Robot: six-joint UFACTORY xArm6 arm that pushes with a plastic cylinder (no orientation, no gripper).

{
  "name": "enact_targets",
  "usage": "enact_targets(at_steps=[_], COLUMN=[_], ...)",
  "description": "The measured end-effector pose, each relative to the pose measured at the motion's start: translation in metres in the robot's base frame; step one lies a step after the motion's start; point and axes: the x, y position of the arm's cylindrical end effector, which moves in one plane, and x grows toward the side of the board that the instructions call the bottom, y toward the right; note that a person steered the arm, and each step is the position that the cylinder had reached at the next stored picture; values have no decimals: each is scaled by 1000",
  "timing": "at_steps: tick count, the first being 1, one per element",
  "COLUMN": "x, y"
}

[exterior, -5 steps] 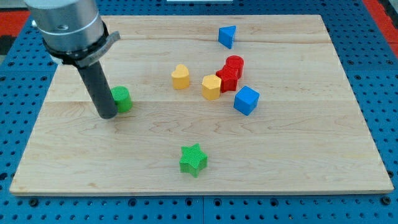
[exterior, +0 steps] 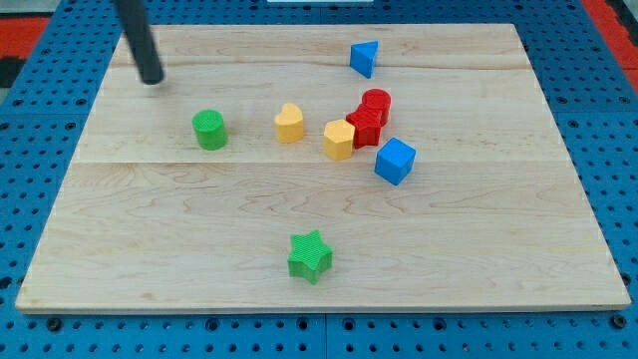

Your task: Push the green circle to the left side of the yellow heart

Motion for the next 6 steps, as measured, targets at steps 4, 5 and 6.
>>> enact_targets(at_steps=[4,5,6], x=[100,100,100], y=[103,145,173])
